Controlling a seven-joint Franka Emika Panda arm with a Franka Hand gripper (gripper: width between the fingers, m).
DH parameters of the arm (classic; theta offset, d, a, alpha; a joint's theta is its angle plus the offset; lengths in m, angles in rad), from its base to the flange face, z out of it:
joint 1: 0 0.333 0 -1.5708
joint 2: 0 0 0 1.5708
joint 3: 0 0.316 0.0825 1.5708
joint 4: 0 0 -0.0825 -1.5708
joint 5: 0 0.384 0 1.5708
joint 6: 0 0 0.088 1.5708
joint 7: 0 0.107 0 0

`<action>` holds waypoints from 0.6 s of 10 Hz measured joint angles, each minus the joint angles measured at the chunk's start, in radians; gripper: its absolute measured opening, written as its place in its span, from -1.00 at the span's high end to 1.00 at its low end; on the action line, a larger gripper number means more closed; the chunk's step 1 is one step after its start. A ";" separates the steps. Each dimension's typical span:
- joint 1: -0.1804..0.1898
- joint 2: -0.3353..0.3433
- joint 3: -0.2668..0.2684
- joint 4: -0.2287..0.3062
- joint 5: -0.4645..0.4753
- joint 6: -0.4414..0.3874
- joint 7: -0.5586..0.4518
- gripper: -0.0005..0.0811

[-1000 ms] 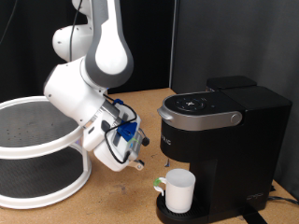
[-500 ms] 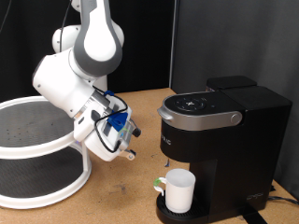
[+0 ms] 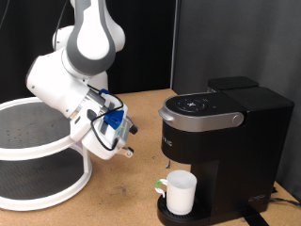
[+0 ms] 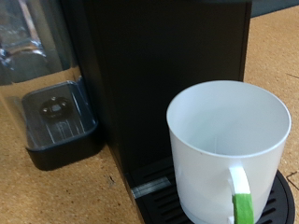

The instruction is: Make a cup of coffee with the keurig machine

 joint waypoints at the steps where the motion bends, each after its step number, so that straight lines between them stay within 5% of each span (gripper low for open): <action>1: -0.006 -0.016 -0.005 -0.002 -0.015 -0.012 0.006 -0.98; 6: -0.031 -0.168 -0.008 -0.008 -0.119 -0.038 0.108 -0.98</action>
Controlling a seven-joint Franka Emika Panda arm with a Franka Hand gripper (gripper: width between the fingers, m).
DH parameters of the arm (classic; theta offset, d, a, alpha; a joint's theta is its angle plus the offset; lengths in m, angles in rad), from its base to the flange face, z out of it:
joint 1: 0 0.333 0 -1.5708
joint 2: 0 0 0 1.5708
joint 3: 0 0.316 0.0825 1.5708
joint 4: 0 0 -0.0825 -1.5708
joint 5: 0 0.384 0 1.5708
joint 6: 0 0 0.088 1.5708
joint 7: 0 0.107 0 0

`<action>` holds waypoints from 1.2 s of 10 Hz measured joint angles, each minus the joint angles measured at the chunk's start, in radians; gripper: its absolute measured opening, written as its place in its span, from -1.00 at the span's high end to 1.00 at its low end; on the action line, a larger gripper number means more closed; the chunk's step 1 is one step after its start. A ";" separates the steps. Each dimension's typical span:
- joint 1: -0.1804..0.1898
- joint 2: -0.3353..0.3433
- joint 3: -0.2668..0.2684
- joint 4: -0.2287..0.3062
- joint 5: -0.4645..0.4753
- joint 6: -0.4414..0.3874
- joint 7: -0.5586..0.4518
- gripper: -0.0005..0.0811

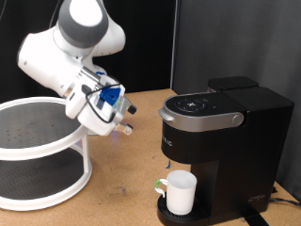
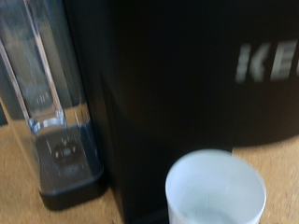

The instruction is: Make a cup of coffee with the keurig machine

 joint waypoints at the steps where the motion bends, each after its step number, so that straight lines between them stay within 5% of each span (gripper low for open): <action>1: -0.006 -0.036 0.000 0.000 -0.014 -0.014 0.021 -0.98; 8: -0.059 -0.276 0.010 0.013 -0.200 -0.132 0.289 -0.98; 12: -0.065 -0.328 0.018 0.012 -0.248 -0.164 0.374 -0.98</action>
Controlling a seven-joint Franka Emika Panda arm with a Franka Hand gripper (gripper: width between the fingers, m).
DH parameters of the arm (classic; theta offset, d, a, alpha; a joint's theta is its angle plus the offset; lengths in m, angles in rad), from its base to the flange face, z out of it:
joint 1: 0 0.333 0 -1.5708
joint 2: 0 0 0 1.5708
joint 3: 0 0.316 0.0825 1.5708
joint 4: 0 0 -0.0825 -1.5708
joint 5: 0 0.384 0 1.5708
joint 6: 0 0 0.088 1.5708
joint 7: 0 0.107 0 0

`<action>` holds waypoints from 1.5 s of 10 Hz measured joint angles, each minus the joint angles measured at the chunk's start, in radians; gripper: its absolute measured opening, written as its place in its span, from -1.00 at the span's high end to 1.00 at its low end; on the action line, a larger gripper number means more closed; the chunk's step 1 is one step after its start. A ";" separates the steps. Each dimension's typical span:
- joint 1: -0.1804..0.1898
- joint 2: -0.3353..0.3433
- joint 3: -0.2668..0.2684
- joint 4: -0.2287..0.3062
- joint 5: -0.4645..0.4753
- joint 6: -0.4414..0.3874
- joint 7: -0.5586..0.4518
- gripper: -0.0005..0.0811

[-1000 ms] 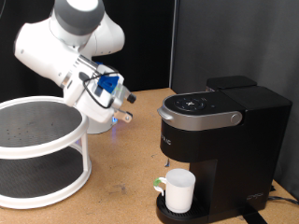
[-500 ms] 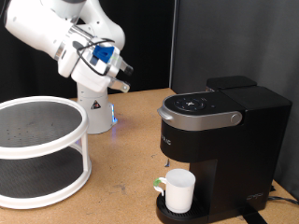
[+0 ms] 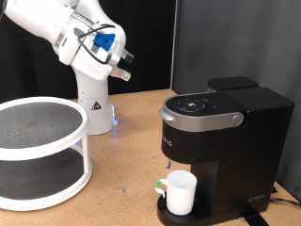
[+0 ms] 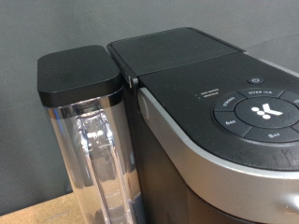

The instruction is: Make a cup of coffee with the keurig machine

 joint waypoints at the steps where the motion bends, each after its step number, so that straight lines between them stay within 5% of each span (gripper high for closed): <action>1: 0.001 0.001 0.004 0.002 0.000 0.002 0.000 -0.98; 4: 0.009 0.016 0.073 0.074 -0.084 -0.030 0.062 -0.98; 9: 0.048 0.154 0.138 0.289 -0.230 -0.210 0.170 -0.98; 12: 0.050 0.153 0.138 0.287 -0.228 -0.206 0.079 -0.98; 15: 0.060 0.168 0.185 0.326 -0.259 -0.118 0.058 -0.98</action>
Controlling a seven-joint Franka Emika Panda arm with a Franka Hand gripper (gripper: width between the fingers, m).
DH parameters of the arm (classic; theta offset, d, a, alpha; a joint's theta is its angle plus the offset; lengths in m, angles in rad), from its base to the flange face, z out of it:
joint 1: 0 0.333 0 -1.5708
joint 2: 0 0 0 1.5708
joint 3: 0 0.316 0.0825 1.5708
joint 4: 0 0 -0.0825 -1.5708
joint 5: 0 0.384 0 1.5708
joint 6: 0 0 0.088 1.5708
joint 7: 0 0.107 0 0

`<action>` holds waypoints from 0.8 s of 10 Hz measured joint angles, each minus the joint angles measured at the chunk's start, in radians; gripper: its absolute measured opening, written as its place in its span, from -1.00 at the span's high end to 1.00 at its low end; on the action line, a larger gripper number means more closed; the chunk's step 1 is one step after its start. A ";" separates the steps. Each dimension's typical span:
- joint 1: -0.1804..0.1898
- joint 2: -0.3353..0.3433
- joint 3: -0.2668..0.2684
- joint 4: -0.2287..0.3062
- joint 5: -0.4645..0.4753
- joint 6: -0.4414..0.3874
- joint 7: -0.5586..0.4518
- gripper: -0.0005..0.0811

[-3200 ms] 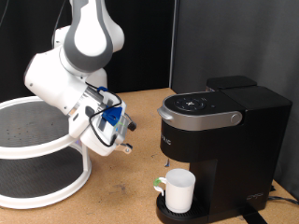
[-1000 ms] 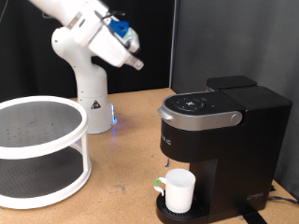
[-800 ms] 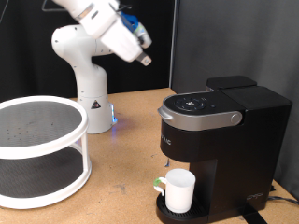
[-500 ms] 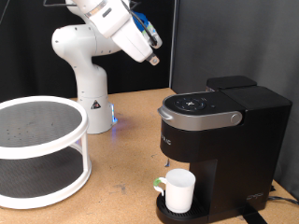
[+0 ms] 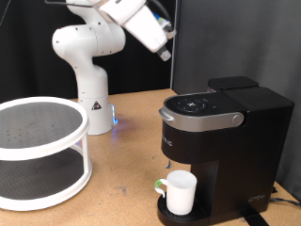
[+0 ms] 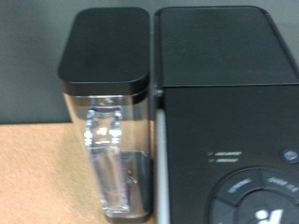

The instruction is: Make a cup of coffee with the keurig machine

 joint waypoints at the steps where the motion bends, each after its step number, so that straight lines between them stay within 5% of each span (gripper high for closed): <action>1: 0.002 0.019 0.019 0.034 -0.033 0.000 0.029 -0.98; 4: 0.014 0.143 0.043 0.199 -0.103 -0.167 0.101 -0.98; 8: 0.016 0.150 0.082 0.210 -0.211 -0.119 0.120 -0.98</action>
